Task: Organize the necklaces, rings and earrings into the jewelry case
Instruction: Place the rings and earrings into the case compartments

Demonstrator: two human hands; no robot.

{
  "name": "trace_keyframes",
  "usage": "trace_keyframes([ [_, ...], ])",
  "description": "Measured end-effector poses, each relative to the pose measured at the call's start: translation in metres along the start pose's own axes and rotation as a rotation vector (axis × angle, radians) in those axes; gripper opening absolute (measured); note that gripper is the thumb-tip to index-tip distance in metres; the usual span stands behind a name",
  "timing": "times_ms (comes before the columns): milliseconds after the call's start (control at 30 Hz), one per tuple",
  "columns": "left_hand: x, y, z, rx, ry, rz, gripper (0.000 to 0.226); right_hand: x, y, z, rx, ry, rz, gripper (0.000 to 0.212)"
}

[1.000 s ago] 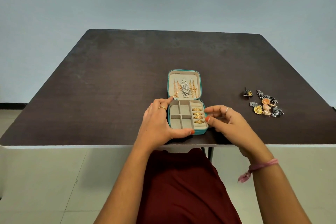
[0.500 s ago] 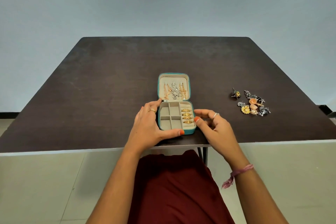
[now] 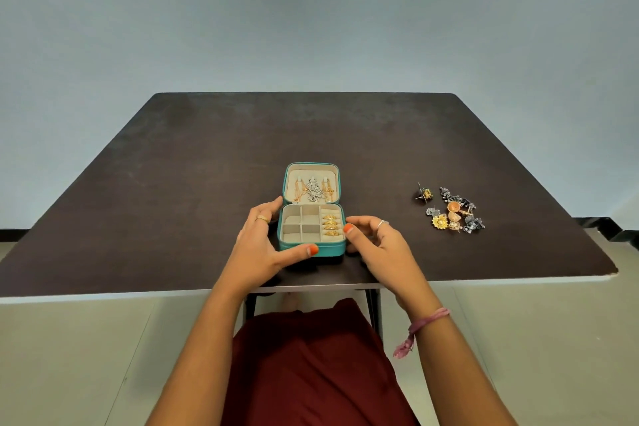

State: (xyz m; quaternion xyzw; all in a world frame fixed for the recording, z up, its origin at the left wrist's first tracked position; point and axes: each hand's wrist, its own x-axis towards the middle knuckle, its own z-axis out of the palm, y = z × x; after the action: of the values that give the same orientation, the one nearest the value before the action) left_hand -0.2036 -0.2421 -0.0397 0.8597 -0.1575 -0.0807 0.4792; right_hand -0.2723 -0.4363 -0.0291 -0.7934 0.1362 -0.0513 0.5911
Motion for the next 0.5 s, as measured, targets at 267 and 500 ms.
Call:
trace_keyframes([
  [267,0.000,0.016,-0.005,-0.114,0.150,0.000,0.082,0.000,-0.012,-0.013,0.006,-0.100,0.059,0.023],
  [500,0.023,0.048,-0.002,-0.049,0.284,0.112,0.045,0.016,-0.023,-0.065,-0.049,-0.077,0.066,0.007],
])
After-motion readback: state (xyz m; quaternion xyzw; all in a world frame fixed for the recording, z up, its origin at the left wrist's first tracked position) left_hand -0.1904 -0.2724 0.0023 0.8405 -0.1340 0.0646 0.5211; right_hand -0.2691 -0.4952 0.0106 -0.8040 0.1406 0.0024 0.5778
